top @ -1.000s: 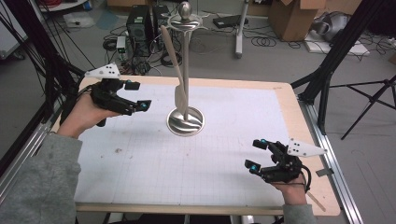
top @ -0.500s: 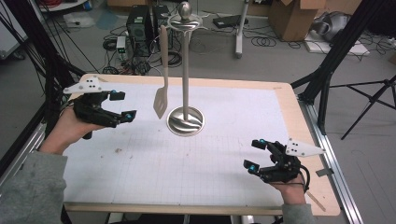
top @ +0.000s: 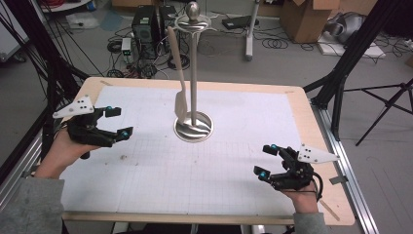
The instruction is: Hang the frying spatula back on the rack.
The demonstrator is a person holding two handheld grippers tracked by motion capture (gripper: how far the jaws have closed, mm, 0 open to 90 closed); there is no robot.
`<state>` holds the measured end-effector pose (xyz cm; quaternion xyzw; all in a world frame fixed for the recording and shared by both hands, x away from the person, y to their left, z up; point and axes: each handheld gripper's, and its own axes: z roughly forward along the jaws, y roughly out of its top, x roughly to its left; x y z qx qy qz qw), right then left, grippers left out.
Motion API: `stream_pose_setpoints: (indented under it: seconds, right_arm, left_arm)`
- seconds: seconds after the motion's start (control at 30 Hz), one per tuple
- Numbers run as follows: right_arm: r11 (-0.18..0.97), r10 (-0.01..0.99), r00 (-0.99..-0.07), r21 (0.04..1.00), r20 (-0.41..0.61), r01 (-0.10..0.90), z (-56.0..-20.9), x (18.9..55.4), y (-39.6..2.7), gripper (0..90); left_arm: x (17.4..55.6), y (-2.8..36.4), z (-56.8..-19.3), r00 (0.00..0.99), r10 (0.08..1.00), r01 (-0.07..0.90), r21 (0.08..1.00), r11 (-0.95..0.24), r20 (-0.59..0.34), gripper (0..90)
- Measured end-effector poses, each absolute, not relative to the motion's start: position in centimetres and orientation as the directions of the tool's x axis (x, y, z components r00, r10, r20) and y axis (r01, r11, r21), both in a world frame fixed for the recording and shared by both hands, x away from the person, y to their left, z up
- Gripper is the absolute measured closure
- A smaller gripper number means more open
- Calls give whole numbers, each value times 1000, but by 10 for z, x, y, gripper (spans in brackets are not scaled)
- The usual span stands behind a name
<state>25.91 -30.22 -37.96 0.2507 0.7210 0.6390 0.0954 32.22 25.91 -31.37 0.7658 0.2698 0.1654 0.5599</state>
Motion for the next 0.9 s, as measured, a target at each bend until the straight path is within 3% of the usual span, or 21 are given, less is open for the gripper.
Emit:
stream_pose_setpoints:
  seconds: [0.9]
  right_arm:
    - [64,480,-860,972,171,228,-377,260,-298,143]
  left_arm:
    - [286,314,-347,748,663,215,959,-183,-41,136]
